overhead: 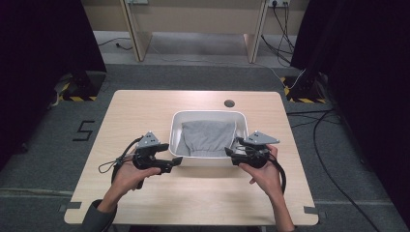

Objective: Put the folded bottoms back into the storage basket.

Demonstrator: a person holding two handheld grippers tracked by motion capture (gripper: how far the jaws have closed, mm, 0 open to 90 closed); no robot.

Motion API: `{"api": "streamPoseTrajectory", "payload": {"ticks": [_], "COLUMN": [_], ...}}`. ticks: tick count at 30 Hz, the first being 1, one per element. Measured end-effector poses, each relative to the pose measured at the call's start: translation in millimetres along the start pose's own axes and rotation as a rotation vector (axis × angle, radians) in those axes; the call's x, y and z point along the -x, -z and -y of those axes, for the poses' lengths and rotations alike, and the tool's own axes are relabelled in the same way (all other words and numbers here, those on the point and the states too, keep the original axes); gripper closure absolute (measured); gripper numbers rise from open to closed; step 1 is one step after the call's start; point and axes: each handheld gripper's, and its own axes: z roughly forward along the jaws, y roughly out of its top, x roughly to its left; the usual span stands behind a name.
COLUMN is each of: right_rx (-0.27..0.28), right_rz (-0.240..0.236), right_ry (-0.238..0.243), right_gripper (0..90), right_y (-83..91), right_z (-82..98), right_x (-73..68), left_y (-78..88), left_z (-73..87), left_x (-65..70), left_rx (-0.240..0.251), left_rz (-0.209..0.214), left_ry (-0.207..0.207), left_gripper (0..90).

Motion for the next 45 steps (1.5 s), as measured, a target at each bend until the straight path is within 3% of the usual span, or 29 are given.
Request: {"api": "streamPoseTrajectory", "payload": {"ticks": [5,8,16,29,37,45], "right_rx": [0.034,0.023,0.003,0.034,0.061,0.078], "right_rz": [0.0,-0.014,-0.006,0.011,0.023,0.05], "right_ry": [0.002,0.018,0.006,0.016,0.012,0.009], "right_gripper": [35.9,35.8,35.8,34.6,27.1,23.5], "right_y": [6.9,9.8,18.1,31.8,45.7,53.3], "right_z": [7.0,10.4,25.9,27.9,39.9,55.9], "right_x": [-7.2,-8.9,-10.5,-15.7,-16.3,-12.3], "left_y": [2.2,5.0,12.1,15.2,23.6,29.6], "left_z": [4.9,5.5,9.2,15.4,22.9,43.4], "left_x": [0.7,1.3,4.1,5.8,5.1,-2.7], "left_rx": [-0.008,-0.005,-0.002,-0.018,-0.01,-0.006], "left_rz": [-0.004,-0.003,-0.004,-0.018,-0.021,-0.029], "left_ry": [0.001,-0.005,-0.017,-0.027,-0.017,0.014], "left_gripper": [23.4,23.3,23.3,23.2,21.7,15.3]}}
